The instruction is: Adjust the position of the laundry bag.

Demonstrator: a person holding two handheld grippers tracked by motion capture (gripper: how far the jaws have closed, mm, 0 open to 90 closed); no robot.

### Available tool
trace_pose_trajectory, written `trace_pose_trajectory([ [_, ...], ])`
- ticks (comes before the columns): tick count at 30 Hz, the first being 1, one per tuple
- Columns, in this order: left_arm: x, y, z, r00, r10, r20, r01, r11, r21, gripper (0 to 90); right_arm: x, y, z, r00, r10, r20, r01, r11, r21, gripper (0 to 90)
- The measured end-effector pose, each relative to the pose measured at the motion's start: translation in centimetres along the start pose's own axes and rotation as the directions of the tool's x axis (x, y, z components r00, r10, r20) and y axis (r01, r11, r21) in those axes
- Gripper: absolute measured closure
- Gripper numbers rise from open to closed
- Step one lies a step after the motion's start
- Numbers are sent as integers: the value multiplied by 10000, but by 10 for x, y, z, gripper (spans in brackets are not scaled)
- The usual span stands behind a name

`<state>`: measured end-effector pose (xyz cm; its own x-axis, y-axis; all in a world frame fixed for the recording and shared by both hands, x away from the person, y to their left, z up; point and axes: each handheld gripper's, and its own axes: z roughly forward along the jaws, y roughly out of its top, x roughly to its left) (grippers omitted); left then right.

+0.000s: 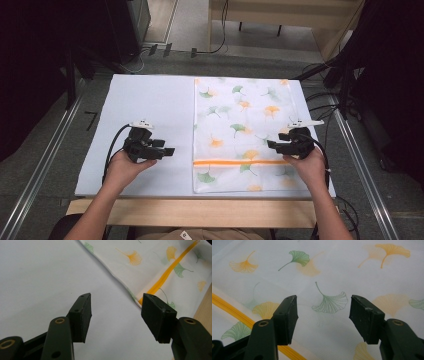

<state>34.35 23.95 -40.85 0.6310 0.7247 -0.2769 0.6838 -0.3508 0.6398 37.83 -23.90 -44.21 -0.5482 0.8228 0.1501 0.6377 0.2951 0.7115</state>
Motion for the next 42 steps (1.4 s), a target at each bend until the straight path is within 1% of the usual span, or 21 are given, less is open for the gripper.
trace_pose_trajectory([
  [1, -1, 0, 1, 10000, -12, 45, 12, 10000, -8, 422, 0, -1, 0, 10000, -15, -4, 15, 10000, 8, 408],
  [2, -1, 1, 2, 10000, 48, -1, -48, 10000, 49, 427, -1, -2, 0, 10000, -44, 14, 44, 10000, 24, 407],
  [3, -2, 2, 3, 10000, 48, -4, -48, 10000, -1, 432, -1, -2, 0, 10000, -72, 21, 72, 10000, 36, 405],
  [5, -3, 3, 5, 9999, 132, 0, -132, 9999, 16, 432, -1, -4, 1, 10000, -28, 29, 27, 10000, 67, 400],
  [6, -4, 3, 6, 9999, 153, 10, -153, 9999, -66, 439, -1, -5, 2, 9999, -33, 105, 32, 10000, 58, 400],
  [9, -6, 4, 9, 9990, 423, -128, -424, 9991, -74, 456, -2, -5, 2, 9999, 17, 126, -19, 9999, 100, 400],
  [11, -6, 4, 10, 9987, 490, -152, -491, 9988, -59, 458, -3, -5, 3, 9999, 76, 122, -78, 9999, 105, 400],
  [14, -6, 5, 12, 9989, 458, -3, -458, 9989, -61, 448, -2, -6, 4, 9999, 45, 115, -47, 9998, 186, 400],
  [16, -6, 5, 13, 9995, 328, 39, -328, 9995, -12, 422, -2, -6, 4, 10000, 10, 96, -12, 9998, 216, 400],
  [18, -4, 6, 15, 9998, 149, 133, -152, 9996, 228, 390, -2, -7, 5, 10000, 0, 47, -1, 9998, 223, 402],
  [20, -4, 5, 16, 9998, 118, 147, -121, 9997, 230, 389, -3, -7, 6, 10000, 55, -20, -55, 9997, 227, 407],
  [22, -3, 5, 18, 9998, 135, 126, -140, 9990, 413, 390, -3, -7, 6, 9999, 102, -90, -100, 9997, 239, 408],
  [24, -3, 5, 19, 9999, 43, 133, -50, 9987, 507, 389, -2, -7, 7, 9999, 84, -132, -81, 9997, 209, 407],
  [31, -3, 5, 18, 10000, 61, 70, -64, 9992, 384, 383, -2, -6, 6, 9999, 75, -110, -73, 9998, 200, 404],
  [35, -2, 5, 18, 9999, -93, 71, 89, 9989, 469, 399, -3, -6, 5, 9999, 129, -50, -129, 9998, 178, 404],
  [36, -2, 5, 19, 9998, -181, 51, 178, 9987, 483, 401, -4, -6, 5, 9999, 97, -42, -96, 9998, 165, 404],
  [42, -5, 6, 20, 9998, -182, 58, 179, 9987, 476, 403, -4, -7, 5, 10000, 91, -32, -90, 9998, 183, 405],
])
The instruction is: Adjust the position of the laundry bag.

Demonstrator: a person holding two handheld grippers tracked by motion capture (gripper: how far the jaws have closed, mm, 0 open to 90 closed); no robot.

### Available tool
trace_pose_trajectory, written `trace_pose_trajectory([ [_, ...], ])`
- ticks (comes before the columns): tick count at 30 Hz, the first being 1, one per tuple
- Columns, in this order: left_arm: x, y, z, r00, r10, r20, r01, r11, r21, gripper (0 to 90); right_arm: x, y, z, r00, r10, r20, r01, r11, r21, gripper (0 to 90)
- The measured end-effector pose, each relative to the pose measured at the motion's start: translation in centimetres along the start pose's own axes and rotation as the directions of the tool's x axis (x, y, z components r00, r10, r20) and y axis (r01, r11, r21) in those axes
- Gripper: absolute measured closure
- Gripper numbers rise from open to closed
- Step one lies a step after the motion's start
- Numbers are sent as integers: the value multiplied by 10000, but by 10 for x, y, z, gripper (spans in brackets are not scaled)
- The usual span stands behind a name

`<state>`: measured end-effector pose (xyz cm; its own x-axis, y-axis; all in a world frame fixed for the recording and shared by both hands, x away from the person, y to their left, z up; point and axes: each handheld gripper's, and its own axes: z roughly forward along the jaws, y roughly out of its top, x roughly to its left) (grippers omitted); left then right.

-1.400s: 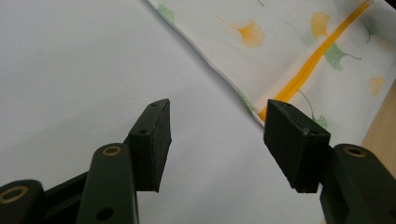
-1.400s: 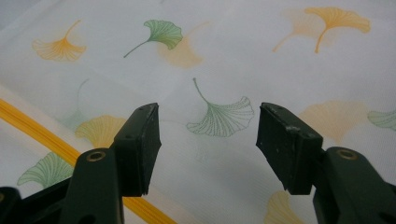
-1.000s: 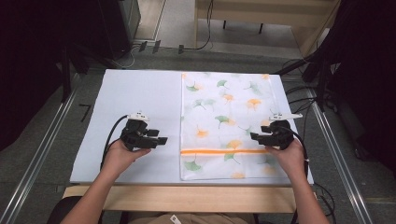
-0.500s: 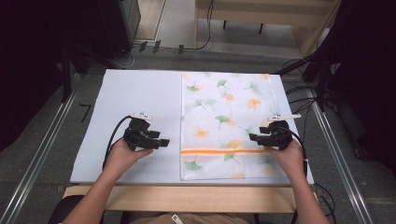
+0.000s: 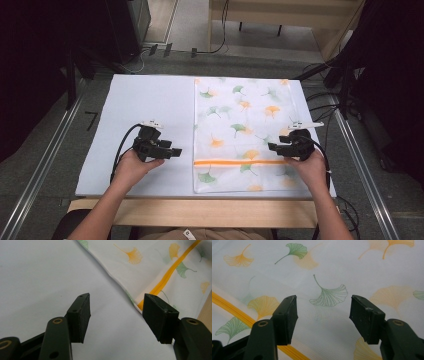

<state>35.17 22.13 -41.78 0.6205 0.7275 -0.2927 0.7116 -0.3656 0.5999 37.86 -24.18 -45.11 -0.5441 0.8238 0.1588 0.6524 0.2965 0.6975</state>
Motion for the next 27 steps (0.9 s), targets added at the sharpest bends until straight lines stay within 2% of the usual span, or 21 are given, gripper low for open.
trace_pose_trajectory([
  [6, -3, 1, 3, 10000, -44, -38, 45, 10000, 79, 421, 0, 0, -2, 10000, 59, 34, -59, 10000, -69, 410],
  [12, -6, 6, 8, 9999, 123, 39, -123, 9999, 29, 429, -3, -5, -7, 9997, 144, 187, -143, 9999, -57, 413],
  [20, -15, 14, 26, 9987, 465, 187, -471, 9983, 355, 438, -9, -16, -14, 9982, 290, 519, -298, 9994, 147, 429],
  [24, -18, 18, 41, 9991, 298, 304, -318, 9974, 648, 436, -16, -23, -20, 9962, 487, 728, -492, 9988, 54, 435],
  [27, -18, 20, 49, 9991, 370, 215, -386, 9959, 821, 436, -22, -27, -25, 9930, 716, 936, -721, 9974, 25, 438],
])
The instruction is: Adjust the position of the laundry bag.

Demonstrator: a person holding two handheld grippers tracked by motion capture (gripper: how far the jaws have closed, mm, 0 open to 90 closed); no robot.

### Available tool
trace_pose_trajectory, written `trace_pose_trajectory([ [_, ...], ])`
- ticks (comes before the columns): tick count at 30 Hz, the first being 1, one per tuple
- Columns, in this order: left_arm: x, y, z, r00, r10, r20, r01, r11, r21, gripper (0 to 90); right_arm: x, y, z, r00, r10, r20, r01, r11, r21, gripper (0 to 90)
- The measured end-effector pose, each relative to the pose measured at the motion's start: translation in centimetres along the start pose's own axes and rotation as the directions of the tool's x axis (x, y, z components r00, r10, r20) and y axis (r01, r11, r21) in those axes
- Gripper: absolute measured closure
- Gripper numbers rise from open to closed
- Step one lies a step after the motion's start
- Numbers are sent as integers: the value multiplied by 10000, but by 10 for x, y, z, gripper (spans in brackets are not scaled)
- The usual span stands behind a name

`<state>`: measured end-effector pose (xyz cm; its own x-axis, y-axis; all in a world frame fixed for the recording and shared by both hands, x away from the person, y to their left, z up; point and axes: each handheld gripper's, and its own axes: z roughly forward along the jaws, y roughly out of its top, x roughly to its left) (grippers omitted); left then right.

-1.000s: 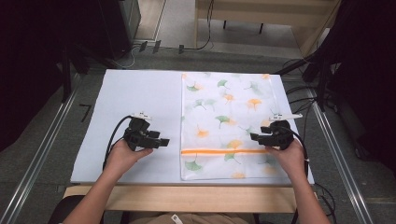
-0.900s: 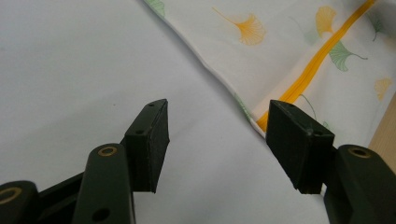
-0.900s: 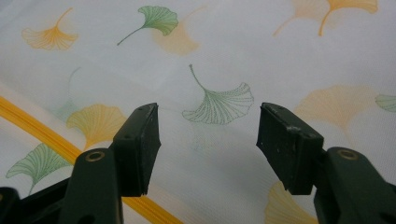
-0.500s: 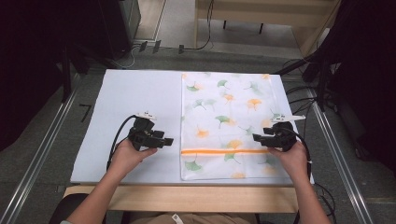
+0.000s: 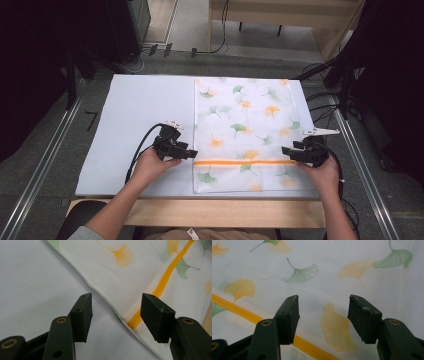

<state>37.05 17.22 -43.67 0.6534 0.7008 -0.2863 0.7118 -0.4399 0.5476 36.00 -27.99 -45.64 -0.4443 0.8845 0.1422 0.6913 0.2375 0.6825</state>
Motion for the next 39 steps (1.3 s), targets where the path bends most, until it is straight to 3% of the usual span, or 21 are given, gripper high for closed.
trace_pose_trajectory([
  [12, 6, 3, 18, 9990, -287, -329, 287, 9996, 12, 436, -27, -10, -11, 9943, 630, 857, -613, 9979, -226, 434],
  [15, 4, 4, 21, 9978, -185, -634, 178, 9998, -112, 453, -35, -11, -11, 9891, 833, 1214, -804, 9964, -283, 421],
  [17, 3, 5, 22, 9966, -510, -645, 497, 9985, -229, 451, -42, -13, -7, 9853, 1038, 1356, -1029, 9946, -135, 413],
  [18, 3, 5, 23, 9963, -607, -610, 591, 9979, -281, 451, -42, -13, -7, 9853, 1038, 1356, -1029, 9946, -135, 413],
  [23, -2, 6, 26, 9970, -291, -719, 274, 9993, -243, 475, -48, -16, 0, 9848, 1201, 1258, -1222, 9925, 91, 405],
  [27, -6, 7, 29, 9959, -182, -881, 158, 9995, -280, 516, -46, -15, 5, 9858, 1150, 1221, -1184, 9927, 211, 378],
  [29, -8, 7, 31, 9985, -174, -527, 162, 9996, -235, 552, -46, -15, 6, 9850, 1214, 1226, -1243, 9921, 157, 364],
  [32, -15, 7, 34, 9987, 61, -507, -68, 9999, -128, 612, -41, -13, 8, 9860, 1157, 1197, -1183, 9929, 153, 434],
  [35, -18, 8, 34, 9959, 443, -784, -449, 9990, -53, 648, -37, -12, 9, 9885, 963, 1170, -993, 9949, 195, 499],
  [39, -14, 7, 34, 9966, 281, -776, -292, 9995, -125, 736, -38, -12, 8, 9829, 1055, 1508, -1095, 9938, 180, 642],
])
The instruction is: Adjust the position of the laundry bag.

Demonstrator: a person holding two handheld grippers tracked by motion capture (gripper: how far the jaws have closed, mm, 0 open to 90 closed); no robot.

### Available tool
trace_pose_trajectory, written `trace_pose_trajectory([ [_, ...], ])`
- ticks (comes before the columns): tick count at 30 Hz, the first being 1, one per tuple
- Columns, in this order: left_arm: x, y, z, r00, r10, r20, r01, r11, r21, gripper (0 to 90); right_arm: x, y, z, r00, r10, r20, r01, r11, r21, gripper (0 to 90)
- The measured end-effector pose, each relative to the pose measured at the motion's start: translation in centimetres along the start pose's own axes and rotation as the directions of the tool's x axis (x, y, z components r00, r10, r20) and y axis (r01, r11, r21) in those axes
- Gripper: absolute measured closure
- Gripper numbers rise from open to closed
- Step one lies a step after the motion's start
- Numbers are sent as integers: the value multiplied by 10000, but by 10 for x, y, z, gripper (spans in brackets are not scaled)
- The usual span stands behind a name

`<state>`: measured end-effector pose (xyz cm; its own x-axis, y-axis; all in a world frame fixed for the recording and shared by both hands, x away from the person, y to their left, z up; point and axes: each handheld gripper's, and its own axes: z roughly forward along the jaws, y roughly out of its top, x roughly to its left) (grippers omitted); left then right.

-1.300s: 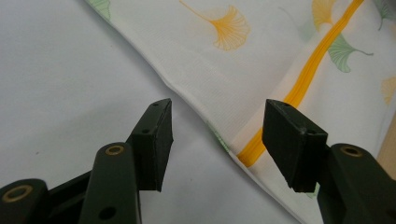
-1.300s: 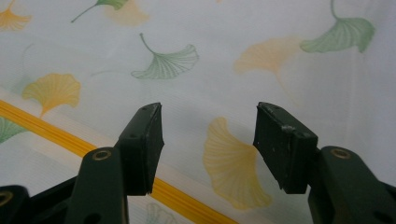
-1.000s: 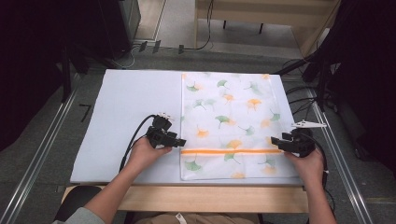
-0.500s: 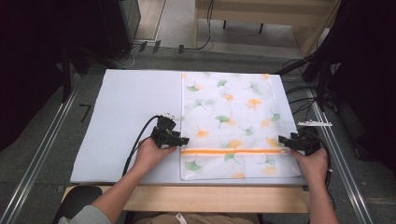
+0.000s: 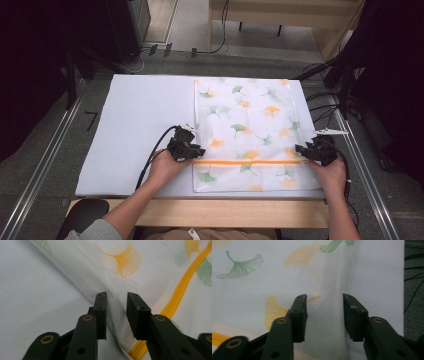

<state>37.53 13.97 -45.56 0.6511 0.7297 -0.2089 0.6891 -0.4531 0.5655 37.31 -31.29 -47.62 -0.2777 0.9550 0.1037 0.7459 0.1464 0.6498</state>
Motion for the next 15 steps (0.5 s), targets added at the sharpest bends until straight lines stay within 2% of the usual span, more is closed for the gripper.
trace_pose_trajectory([
  [4, -2, 0, 2, 9998, 185, 32, -185, 9998, -2, 835, 1, 1, 0, 9993, 6, 365, -5, 10000, -12, 762],
  [7, -4, 0, 3, 9994, 260, 231, -262, 9996, 84, 883, 3, 2, 0, 9997, 25, 261, -27, 10000, 93, 858],
  [10, 1, 0, 2, 9988, -22, 492, 17, 9999, 99, 896, 4, 5, -1, 9995, 290, 105, -293, 9989, 360, 893],
  [12, 1, 1, 2, 9988, 6, 490, -11, 10000, 92, 896, 4, 5, -1, 9994, 341, 73, -344, 9987, 383, 893],
  [14, 1, 0, 1, 9986, 432, 306, -432, 9991, 22, 897, 3, 5, -2, 9993, 372, 24, -373, 9983, 442, 892],
  [15, 1, 0, 0, 9983, 501, 292, -502, 9987, 15, 897, 3, 6, -2, 9990, 432, -72, -427, 9978, 499, 891],
])
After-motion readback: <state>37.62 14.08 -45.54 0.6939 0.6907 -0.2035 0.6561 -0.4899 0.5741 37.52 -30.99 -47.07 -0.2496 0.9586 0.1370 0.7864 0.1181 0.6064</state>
